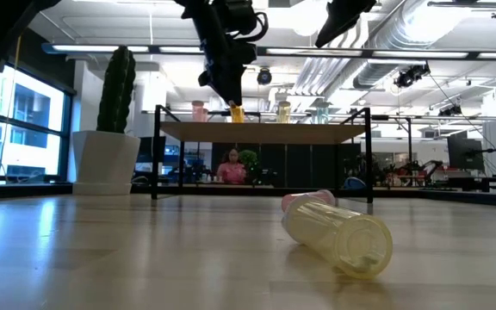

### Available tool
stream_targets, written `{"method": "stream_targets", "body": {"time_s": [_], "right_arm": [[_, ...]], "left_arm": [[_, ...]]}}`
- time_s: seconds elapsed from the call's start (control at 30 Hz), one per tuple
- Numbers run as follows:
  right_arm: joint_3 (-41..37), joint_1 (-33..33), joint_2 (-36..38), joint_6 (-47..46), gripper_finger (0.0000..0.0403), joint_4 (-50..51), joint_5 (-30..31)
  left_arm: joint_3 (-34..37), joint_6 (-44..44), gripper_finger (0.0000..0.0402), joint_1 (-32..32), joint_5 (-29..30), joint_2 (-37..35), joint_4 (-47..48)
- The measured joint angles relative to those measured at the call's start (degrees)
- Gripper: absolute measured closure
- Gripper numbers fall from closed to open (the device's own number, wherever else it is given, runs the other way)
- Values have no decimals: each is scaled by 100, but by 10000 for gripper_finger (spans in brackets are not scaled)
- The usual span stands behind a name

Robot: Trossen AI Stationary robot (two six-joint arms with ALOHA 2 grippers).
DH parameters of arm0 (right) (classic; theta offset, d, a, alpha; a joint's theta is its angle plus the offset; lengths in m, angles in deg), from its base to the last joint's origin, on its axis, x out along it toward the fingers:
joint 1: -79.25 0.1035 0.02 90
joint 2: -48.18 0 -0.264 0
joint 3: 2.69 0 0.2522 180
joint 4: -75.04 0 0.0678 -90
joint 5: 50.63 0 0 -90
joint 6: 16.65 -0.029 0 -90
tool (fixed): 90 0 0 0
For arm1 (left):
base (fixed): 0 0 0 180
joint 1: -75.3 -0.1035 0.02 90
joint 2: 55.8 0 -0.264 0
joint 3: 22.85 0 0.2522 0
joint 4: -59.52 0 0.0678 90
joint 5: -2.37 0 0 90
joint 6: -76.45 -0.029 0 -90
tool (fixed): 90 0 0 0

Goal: Pick and place medicine bottles onto shelf by color
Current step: Put the left orange pill bottle aligned with the other orange pill bottle on the shelf

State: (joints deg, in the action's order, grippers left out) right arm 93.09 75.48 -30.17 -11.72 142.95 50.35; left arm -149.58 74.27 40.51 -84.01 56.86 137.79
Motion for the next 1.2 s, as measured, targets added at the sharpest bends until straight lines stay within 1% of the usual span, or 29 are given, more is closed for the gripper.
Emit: {"method": "stream_targets", "body": {"time_s": [0.93, 1.2], "right_arm": [[0, 0, -2, 0, 208, 0, 0], [0, 0, -2, 2, 208, 0, 0]], "left_arm": [[0, -105, 284, -2, 24, 0, -37], [0, 37, 284, -2, 8, 0, -17]]}}
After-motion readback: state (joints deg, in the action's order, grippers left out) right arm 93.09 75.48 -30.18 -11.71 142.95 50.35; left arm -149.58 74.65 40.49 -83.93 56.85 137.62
